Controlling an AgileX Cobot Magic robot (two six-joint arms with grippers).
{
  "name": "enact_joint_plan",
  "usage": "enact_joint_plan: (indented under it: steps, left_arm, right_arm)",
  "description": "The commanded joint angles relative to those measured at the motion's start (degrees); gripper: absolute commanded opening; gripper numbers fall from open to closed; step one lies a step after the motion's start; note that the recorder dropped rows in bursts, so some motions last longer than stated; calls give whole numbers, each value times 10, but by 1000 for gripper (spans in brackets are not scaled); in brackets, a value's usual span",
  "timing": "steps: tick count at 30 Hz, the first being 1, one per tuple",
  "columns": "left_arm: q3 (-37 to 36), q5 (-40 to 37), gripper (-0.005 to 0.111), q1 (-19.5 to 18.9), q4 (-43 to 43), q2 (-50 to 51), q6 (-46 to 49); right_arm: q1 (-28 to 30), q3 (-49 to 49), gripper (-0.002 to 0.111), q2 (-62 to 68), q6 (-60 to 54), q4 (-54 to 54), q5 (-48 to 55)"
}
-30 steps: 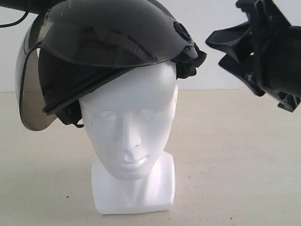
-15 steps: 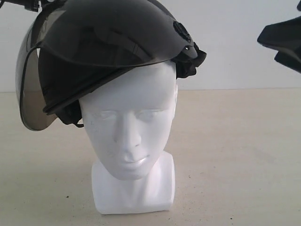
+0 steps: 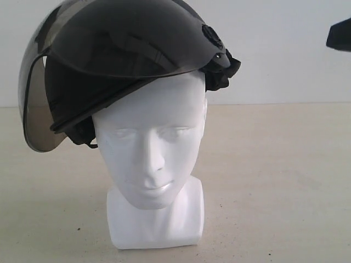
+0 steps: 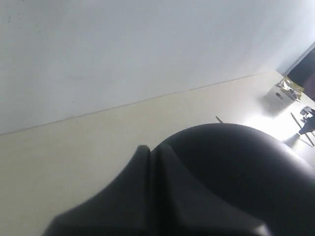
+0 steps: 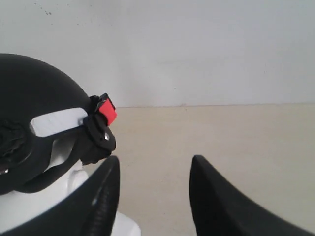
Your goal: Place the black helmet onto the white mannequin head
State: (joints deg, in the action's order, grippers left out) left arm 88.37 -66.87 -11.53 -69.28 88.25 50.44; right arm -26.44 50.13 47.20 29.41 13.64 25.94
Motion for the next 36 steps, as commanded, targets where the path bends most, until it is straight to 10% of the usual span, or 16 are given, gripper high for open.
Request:
enact_joint_plan:
  steps: [1,23,36]
  left_arm:
    - [-51,16,4,1,8,-10,-3]
    - [-226,95,4,2,89,50,-28]
    - [-215,127,4,94,83,159,20]
  right_arm:
    - [1,39,43,40,-71,-2,9]
    - [1,243,43,169,-228,-141,37]
    - [1,266,43,229,-341,-329,19]
